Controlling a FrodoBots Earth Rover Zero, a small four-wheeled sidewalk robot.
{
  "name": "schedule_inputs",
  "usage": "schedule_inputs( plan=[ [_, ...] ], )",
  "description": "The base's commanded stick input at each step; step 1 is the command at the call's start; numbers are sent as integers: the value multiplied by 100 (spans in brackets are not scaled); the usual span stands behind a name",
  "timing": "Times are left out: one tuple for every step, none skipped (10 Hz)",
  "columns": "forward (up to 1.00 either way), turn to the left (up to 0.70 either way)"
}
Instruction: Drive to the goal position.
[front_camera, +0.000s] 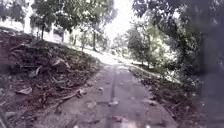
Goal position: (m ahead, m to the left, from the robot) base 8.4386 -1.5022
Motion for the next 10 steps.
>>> schedule_inputs(
  plan=[
    [45, 0],
    [45, 0],
    [45, 0],
    [45, 0],
    [45, 0],
    [45, 0],
    [45, 0],
    [45, 0],
    [45, 0],
    [45, 0]
  ],
)
